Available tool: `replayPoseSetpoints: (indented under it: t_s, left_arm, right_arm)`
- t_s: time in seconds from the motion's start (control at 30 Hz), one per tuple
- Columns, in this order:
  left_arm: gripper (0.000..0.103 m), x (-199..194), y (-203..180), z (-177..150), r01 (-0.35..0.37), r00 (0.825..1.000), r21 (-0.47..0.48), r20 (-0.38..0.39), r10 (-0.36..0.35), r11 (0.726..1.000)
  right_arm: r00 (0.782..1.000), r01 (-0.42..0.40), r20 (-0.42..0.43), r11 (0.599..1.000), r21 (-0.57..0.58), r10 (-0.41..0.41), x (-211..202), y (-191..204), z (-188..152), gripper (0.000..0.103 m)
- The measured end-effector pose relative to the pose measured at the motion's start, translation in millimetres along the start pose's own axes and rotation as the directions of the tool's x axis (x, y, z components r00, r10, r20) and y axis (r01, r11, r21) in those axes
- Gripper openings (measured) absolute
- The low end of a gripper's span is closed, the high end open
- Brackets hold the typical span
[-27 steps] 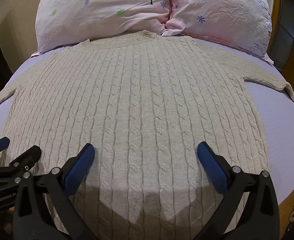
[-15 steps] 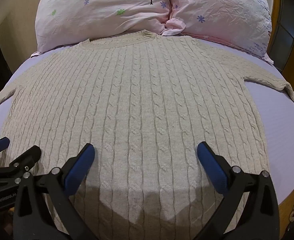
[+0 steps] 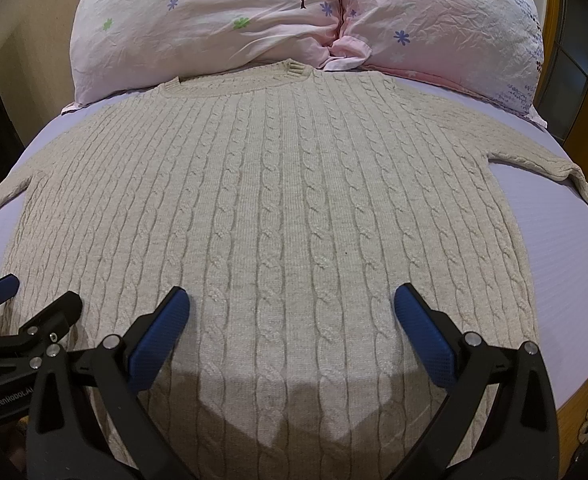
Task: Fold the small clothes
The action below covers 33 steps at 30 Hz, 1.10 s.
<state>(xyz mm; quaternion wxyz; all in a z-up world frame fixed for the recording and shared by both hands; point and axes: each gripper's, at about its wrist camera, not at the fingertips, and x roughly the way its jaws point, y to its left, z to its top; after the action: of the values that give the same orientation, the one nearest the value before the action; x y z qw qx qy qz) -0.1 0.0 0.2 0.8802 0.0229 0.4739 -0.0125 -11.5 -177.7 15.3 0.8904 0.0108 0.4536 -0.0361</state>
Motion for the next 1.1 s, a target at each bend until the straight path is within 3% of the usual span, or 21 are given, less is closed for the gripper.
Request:
replayPoseSetpoints:
  t_s: [1.1]
  left_arm:
    - [0.102,-4.7,1.3,-6.3,-0.001,1.000,0.002,0.026,0.001,1.000]
  right_arm:
    - [1.000,0.000,0.000,1.000,-0.001,0.000,-0.3,-0.7,0.8,0.101]
